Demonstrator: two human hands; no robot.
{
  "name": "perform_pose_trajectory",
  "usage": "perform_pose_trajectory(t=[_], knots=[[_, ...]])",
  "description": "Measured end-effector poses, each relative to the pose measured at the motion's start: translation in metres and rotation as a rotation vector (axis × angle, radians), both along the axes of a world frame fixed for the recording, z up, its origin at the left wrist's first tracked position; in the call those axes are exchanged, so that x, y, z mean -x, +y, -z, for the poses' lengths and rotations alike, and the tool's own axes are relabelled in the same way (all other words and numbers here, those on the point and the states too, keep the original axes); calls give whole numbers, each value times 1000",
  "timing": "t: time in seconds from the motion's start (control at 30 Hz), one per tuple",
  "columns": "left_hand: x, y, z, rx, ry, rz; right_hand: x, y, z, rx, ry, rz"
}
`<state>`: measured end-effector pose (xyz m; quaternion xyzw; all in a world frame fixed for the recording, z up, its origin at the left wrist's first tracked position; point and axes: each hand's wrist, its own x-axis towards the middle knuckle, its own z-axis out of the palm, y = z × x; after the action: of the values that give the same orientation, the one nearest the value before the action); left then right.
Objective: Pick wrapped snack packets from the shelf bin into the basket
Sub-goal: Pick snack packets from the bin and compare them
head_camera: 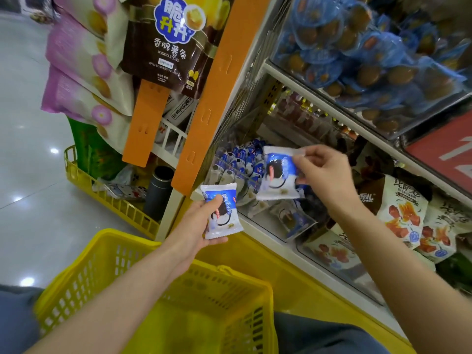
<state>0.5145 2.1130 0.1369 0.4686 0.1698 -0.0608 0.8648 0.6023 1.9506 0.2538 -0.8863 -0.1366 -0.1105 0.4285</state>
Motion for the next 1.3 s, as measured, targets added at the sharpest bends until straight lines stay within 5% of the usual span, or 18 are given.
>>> perform_pose_trajectory(t=[0.23, 0.4, 0.6, 0.83, 0.97, 1.3], knots=[[19, 1, -5, -65, -277, 270, 53, 35, 43, -128, 485, -245], [22, 3, -6, -153, -305, 249, 42, 27, 47, 97, 160, -66], [19, 2, -9, -171, -333, 305, 40, 16, 46, -1, 582, -212], [15, 5, -4, -148, -262, 311, 0, -7, 10, -147, 268, 51], [12, 4, -4, -146, -251, 303, -35, -26, 11, 145, 127, 254], [8, 2, -4, -160, -226, 244, -61, -23, 38, 856, 470, 40]])
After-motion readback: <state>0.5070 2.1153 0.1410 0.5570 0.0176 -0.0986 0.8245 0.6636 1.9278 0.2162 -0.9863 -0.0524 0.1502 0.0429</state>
